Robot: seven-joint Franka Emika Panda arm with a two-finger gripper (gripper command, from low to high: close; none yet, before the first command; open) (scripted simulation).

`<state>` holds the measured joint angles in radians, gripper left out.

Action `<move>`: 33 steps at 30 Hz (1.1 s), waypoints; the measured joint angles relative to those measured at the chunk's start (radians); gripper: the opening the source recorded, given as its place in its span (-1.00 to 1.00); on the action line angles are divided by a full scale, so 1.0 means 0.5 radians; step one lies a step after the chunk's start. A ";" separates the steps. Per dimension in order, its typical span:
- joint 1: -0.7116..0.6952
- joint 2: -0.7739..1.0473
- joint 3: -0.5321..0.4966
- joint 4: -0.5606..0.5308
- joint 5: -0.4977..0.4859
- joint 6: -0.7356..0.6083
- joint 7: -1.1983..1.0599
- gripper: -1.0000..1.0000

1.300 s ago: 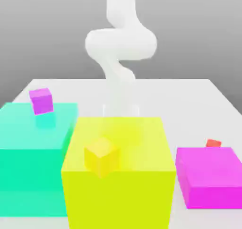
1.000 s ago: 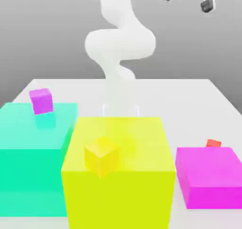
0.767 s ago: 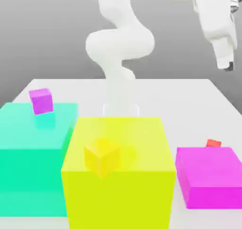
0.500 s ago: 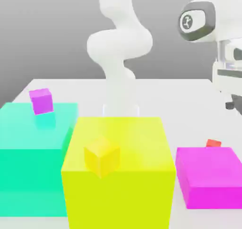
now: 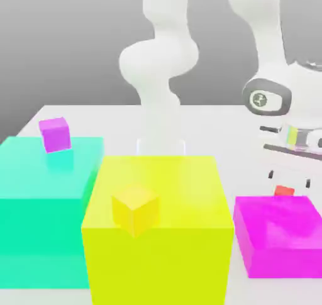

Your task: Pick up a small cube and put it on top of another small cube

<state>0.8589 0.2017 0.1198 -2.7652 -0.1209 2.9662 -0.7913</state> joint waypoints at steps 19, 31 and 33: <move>0.003 -0.232 -0.026 -0.024 0.205 -0.213 -0.005 -1.00; -0.541 -0.508 -0.397 0.552 -0.199 -0.910 0.779 -1.00; -0.661 -0.556 -0.458 0.669 -0.203 -1.066 0.848 -1.00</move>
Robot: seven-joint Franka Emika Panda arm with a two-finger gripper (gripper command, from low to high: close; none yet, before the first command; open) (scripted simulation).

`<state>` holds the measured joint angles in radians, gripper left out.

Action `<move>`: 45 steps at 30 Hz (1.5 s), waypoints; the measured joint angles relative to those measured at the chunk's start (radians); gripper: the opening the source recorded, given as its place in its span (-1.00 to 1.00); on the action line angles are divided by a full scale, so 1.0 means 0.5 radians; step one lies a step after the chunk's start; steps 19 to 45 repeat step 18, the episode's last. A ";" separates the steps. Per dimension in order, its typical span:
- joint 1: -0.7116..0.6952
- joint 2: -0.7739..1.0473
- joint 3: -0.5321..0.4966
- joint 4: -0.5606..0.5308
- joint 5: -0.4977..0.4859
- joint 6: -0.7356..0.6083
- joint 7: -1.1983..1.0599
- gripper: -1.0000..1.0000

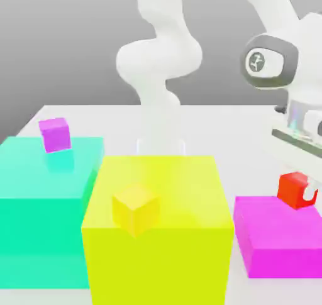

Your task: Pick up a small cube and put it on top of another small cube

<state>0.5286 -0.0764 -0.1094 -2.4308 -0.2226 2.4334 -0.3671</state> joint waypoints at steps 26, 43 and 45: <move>-0.488 0.012 -0.482 0.358 0.391 -0.499 -0.074 1.00; -0.488 0.012 -0.482 0.358 0.391 -0.499 -0.074 1.00; -0.488 0.012 -0.482 0.358 0.391 -0.499 -0.074 1.00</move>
